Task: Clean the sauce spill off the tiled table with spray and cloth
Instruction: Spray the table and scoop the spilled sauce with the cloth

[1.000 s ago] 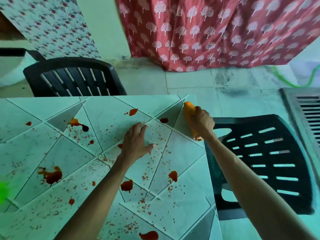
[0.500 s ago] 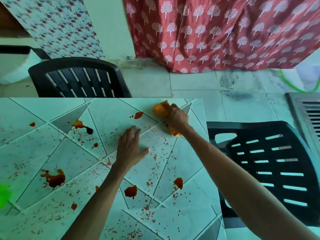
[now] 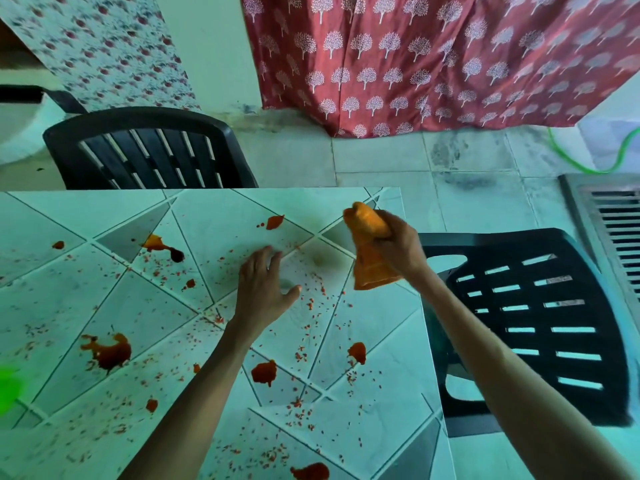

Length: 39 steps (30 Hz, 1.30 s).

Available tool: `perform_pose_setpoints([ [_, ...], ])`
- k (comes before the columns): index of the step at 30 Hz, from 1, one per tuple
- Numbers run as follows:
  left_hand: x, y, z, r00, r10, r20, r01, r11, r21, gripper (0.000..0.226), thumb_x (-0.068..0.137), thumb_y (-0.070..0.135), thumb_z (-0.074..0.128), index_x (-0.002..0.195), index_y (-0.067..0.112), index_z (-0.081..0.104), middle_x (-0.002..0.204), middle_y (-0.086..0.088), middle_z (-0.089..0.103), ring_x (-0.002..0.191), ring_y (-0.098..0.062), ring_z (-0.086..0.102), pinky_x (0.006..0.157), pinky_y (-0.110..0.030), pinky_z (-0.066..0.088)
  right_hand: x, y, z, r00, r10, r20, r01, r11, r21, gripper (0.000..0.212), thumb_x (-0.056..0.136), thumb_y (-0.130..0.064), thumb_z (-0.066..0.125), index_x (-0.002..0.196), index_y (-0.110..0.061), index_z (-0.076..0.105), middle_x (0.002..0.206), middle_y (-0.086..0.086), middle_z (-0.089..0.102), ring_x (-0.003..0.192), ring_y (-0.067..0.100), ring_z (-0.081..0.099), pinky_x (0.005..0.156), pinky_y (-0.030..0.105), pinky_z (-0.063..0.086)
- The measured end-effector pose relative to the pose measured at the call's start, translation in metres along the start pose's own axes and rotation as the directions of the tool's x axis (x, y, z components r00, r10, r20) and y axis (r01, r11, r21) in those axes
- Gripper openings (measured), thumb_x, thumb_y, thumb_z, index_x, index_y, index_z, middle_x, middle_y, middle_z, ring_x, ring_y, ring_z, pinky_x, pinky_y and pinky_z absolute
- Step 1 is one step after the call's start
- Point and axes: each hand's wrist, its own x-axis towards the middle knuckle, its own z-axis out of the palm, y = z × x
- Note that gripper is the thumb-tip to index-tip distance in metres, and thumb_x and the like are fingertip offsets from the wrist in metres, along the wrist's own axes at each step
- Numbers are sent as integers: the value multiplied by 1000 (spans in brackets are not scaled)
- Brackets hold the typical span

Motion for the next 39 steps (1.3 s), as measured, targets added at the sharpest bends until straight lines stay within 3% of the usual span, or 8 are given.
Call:
perform_pose_setpoints([
  [4, -1, -1, -2, 1000, 3, 10, -3, 1000, 1, 86, 83, 62, 62, 149, 16, 32, 158, -10, 24, 146, -31, 17, 116, -47, 21, -9, 29, -11, 992, 97, -82, -116, 958, -262, 45, 92, -25, 63, 136, -26, 58, 114, 10, 69, 93, 30, 66, 73, 36, 52],
  [10, -11, -19, -12, 1000, 3, -19, -2, 1000, 19, 88, 80, 62, 65, 148, 14, 35, 156, -11, 26, 144, -32, 22, 114, -48, 24, -25, 0, 68, 988, 138, 63, -112, 944, -310, 51, 95, -22, 54, 145, -31, 46, 119, 11, 66, 97, 32, 67, 77, 40, 57],
  [19, -48, -62, -18, 1000, -26, -12, 26, 999, 33, 96, 71, 73, 54, 143, 11, 43, 152, -16, 35, 139, -38, 33, 106, -54, 36, -58, -74, 137, 911, 110, 397, -123, 992, 6, 60, 85, -8, 58, 143, -22, 51, 133, 13, 62, 122, 32, 57, 97, 37, 46],
  [25, -67, -67, -10, 999, -32, 37, 32, 999, -10, 97, 76, 64, 69, 151, 18, 29, 159, -10, 20, 146, -33, 18, 115, -53, 25, -85, -43, 63, 973, 106, 204, -136, 981, 141, 67, 72, -6, 47, 137, -17, 55, 120, 14, 67, 107, 29, 65, 93, 46, 54],
  [28, -73, -65, -7, 999, -29, 40, 30, 999, -26, 97, 77, 63, 68, 152, 18, 26, 160, -9, 17, 147, -31, 15, 117, -51, 22, -101, -19, 20, 983, 158, 91, -166, 982, 91, 55, 81, 1, 52, 134, -16, 56, 108, 12, 70, 92, 27, 68, 88, 50, 57],
  [31, -80, -64, -8, 999, -21, 26, 22, 999, -30, 96, 78, 60, 69, 152, 16, 27, 158, -10, 20, 146, -32, 16, 117, -50, 23, -113, -5, -7, 981, 193, -34, -193, 981, 10, 55, 71, -24, 50, 125, -16, 62, 87, -2, 67, 74, 15, 63, 74, 38, 54],
  [35, -91, -67, -7, 1000, -20, 6, 21, 999, -29, 94, 78, 58, 70, 150, 12, 31, 157, -12, 25, 144, -33, 21, 114, -49, 26, -107, 8, 18, 957, 291, -15, -289, 944, -158, 51, 86, -25, 55, 137, -19, 56, 115, 14, 69, 96, 33, 63, 76, 37, 48],
  [39, -105, -76, -6, 999, -44, 2, 44, 998, -34, 92, 79, 59, 69, 150, 13, 31, 157, -12, 24, 144, -33, 22, 113, -50, 28, -103, -11, 82, 971, 209, 115, -181, 960, -214, 51, 94, -26, 60, 144, -30, 50, 125, 12, 67, 109, 34, 65, 85, 39, 53],
])
